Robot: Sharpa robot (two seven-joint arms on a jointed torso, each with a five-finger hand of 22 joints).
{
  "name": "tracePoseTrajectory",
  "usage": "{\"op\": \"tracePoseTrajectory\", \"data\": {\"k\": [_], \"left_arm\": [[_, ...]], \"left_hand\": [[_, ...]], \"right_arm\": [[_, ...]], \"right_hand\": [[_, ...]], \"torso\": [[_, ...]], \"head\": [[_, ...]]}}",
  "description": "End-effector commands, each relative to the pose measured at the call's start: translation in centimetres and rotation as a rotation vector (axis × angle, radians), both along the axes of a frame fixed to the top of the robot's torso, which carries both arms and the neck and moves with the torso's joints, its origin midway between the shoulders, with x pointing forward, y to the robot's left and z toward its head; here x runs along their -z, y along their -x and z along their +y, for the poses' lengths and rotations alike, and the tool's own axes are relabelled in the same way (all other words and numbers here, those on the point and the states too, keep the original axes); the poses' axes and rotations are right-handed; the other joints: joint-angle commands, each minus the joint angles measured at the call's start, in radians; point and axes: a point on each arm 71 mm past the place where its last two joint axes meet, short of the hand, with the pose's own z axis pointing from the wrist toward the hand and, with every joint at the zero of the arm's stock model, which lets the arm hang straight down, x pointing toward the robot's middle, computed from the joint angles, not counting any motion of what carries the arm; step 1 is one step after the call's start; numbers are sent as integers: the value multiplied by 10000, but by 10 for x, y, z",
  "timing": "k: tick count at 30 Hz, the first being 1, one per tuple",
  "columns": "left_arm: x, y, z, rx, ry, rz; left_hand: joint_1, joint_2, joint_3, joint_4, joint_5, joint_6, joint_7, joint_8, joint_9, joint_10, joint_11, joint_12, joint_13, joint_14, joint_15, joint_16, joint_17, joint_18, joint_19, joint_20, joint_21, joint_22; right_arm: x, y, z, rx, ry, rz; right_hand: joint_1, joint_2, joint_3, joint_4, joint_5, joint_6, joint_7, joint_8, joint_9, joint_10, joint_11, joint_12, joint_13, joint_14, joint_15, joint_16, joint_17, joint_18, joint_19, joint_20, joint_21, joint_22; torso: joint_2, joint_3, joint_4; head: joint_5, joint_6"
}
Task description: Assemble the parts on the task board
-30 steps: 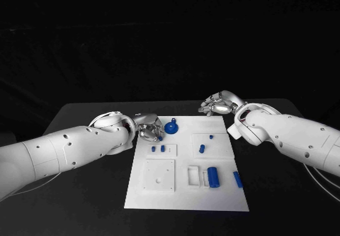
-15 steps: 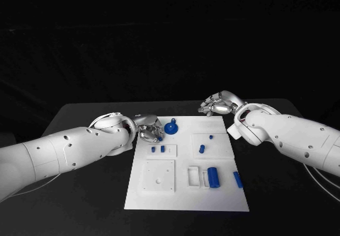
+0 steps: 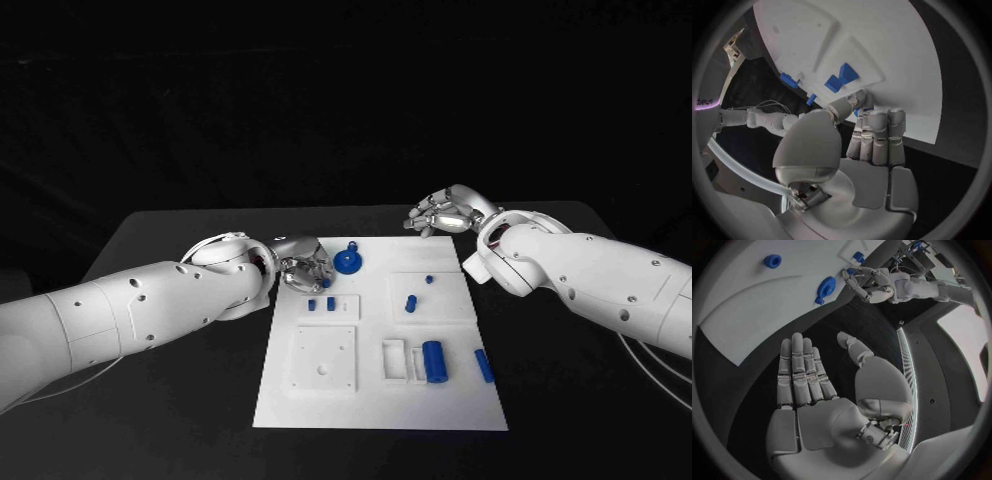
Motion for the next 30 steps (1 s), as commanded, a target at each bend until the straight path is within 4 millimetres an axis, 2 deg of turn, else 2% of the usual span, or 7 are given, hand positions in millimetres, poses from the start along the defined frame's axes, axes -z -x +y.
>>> {"op": "tracePoseTrajectory", "data": {"k": [1,8,17,25,27,30], "left_arm": [[2,0,0,-71,-76,191],[2,0,1,-35,-171,81],[2,-1,8,-196,-180,22],[-1,-6,27,-627,360,-69],[-2,-8,34,-816,507,-197],[-5,-11,45,-1180,986,-326]], "left_hand": [[55,-138,7,-53,5,-287,-42,-131,-90,-89,32,-64,-13,-68,27,-34,8,508,-74,-359,10,17],[225,-293,9,-72,-2,-493,-91,-186,-171,-221,93,-181,-31,-145,87,-44,6,530,-136,-303,-11,24],[319,-305,25,-69,9,-533,-90,-177,-194,-265,121,-225,-32,-156,114,-29,11,547,-145,-272,-11,28],[394,-349,36,-62,27,-449,14,-94,-194,-365,165,-301,-43,-191,156,-37,5,564,-152,-236,-14,30],[444,-407,113,-64,45,-408,149,-43,-203,-593,272,-437,-87,-517,263,-313,-114,533,-357,-132,-179,-25],[479,-493,145,-75,22,-409,197,-9,-220,-807,374,-561,-128,-699,365,-484,-192,491,-546,-29,-328,-73]], "right_arm": [[0,0,1,-139,11,0],[0,0,1,-138,15,4],[0,0,1,-146,19,17],[1,1,-1,-215,133,95],[3,2,-1,-434,409,368],[5,3,-3,-584,726,501]], "right_hand": [[-74,19,-14,-27,58,-70,33,46,-13,-75,-5,55,-18,13,24,-39,10,70,-80,-9,-49,14],[-75,17,-15,-27,57,-71,34,46,-14,-76,-4,56,-19,12,24,-40,11,70,-81,-8,-50,15],[-75,15,-16,-28,56,-73,34,46,-16,-78,-3,56,-22,10,24,-44,13,70,-82,-7,-52,15],[-30,25,2,-56,43,-74,32,49,-18,-82,-4,58,-27,8,24,-50,17,70,-84,-14,-54,17],[83,35,40,-124,-3,-74,31,54,-20,-85,-6,63,-34,10,23,-56,25,70,-88,-20,-59,21],[331,47,107,-189,-157,-32,13,85,-14,-101,-3,61,-50,-6,27,-77,33,69,-110,-23,-71,28]], "torso": [[2,1,4],[2,-1,0],[2,5,-4],[0,5,-2],[-6,12,-11],[-16,25,-13]], "head": [[4,4],[4,7],[1,14],[-12,52],[27,92],[-30,129]]}}
